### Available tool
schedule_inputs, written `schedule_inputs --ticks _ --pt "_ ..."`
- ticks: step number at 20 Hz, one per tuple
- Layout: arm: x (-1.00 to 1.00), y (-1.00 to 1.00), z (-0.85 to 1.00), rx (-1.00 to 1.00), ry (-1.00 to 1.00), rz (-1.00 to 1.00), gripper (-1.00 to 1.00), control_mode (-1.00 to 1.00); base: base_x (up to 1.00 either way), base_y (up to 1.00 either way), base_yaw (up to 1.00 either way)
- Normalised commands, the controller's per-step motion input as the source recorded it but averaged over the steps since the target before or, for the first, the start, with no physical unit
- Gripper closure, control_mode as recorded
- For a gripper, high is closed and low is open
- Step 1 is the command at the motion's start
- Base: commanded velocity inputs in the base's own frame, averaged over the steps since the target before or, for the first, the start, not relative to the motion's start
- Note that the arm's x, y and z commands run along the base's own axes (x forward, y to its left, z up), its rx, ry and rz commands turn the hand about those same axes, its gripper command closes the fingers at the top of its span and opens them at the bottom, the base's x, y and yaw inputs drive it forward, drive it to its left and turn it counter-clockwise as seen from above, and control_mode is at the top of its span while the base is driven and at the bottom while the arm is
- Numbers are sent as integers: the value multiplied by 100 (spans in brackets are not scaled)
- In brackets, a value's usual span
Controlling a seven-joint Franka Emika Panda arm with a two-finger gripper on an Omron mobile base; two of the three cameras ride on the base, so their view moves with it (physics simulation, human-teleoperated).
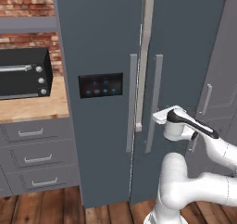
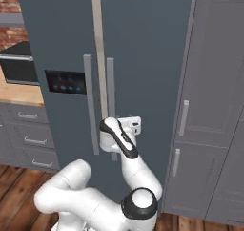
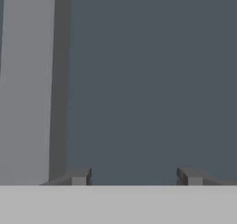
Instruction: There's a chicken drumstick in the fridge that needs to be moved to the freezer for freezing. Pick up the chicken drumstick from the fridge, place it on any shelf in the freezer, and close the fridge and freezer doors when done.
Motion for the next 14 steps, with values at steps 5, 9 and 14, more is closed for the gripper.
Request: schedule_inputs --ticks 5,9,14 --pt "92 39 0 0 0 0 -100 -100 0 0 0" --pt "86 14 0 1 0 0 -100 -100 0 0 0" --pt "56 0 3 0 0 0 -100 -100 0 0 0"
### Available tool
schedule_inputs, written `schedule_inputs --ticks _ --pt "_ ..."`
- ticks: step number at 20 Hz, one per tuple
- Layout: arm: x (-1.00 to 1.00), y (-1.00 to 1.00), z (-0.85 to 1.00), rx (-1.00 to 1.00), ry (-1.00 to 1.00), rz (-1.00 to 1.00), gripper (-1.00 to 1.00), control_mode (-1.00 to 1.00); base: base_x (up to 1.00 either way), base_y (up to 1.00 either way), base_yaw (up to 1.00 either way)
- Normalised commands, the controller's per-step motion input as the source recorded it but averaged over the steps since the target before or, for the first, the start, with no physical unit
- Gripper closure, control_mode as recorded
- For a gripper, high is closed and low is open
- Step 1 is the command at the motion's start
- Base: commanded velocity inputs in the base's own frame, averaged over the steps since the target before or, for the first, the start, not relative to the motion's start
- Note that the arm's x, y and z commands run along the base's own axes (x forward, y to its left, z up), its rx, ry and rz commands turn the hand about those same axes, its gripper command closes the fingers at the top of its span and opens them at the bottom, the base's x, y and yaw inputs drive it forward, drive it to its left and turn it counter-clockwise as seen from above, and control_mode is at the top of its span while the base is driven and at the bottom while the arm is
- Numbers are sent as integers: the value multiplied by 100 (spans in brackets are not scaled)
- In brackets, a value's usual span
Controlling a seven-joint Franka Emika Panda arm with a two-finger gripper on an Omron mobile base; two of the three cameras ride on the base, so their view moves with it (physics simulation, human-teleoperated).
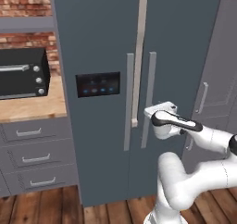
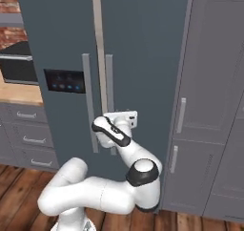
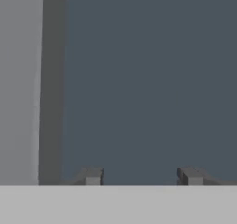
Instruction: There's a chicken drumstick in the fridge that needs to be moved to the freezer for freezing. Pick up the chicken drumstick from the fridge, place it on any shelf in the freezer, and close the fridge and freezer doors when done.
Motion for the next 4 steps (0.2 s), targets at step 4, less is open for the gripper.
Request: schedule_inputs --ticks 4 --pt "50 2 8 0 0 -4 -100 -100 0 0 0"
